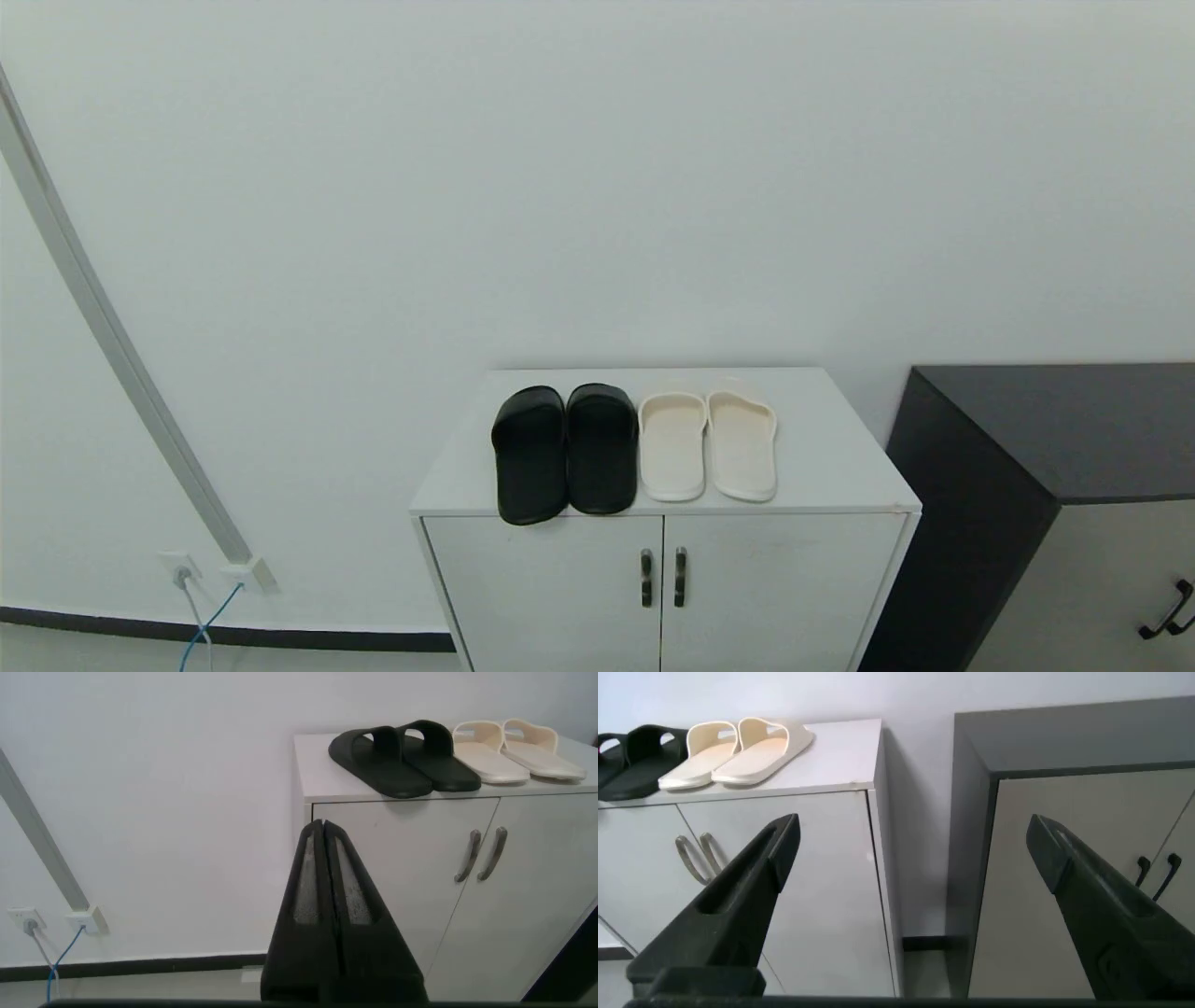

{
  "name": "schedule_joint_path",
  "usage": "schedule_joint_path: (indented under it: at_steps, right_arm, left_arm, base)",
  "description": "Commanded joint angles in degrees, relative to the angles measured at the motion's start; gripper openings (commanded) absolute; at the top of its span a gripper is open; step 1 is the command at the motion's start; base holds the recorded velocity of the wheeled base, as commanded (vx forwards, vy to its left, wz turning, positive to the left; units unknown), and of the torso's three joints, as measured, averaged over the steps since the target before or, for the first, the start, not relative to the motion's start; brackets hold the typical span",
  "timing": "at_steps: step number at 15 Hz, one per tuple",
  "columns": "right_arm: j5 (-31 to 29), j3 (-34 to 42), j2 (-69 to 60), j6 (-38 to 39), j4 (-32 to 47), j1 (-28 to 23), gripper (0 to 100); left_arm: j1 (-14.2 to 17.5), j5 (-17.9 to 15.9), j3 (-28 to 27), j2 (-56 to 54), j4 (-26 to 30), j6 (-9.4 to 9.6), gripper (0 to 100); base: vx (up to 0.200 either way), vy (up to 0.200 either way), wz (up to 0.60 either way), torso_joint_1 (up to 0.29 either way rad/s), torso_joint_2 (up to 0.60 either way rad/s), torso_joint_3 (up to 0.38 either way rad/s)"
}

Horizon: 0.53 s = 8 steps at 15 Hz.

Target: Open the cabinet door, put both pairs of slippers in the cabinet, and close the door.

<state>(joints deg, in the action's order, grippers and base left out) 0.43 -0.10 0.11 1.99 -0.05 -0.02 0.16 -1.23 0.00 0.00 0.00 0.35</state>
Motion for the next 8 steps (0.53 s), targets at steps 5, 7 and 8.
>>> schedule_joint_path:
  at_steps: [5, 7, 8]
  right_arm:
    - [0.28, -1.05, 0.24, -2.34, -0.04, -0.06, 100]
    - [0.72, -6.85, 4.9, -1.28, 1.81, 0.02, 100]
    - [2.03, -5.97, 6.66, -1.9, 2.42, 0.02, 100]
  left_arm:
    - [0.02, 0.0, 0.0, 0.0, 0.0, 0.0, 0]
    - [0.02, 0.0, 0.0, 0.0, -0.09, 0.09, 0]
    - [0.02, 0.0, 0.0, 0.0, 0.0, 0.0, 0]
  base:
    - [0.0, 0.0, 0.0, 0.0, 0.0, 0.0]
    - [0.0, 0.0, 0.0, 0.0, 0.0, 0.0]
    - [0.0, 0.0, 0.0, 0.0, 0.0, 0.0]
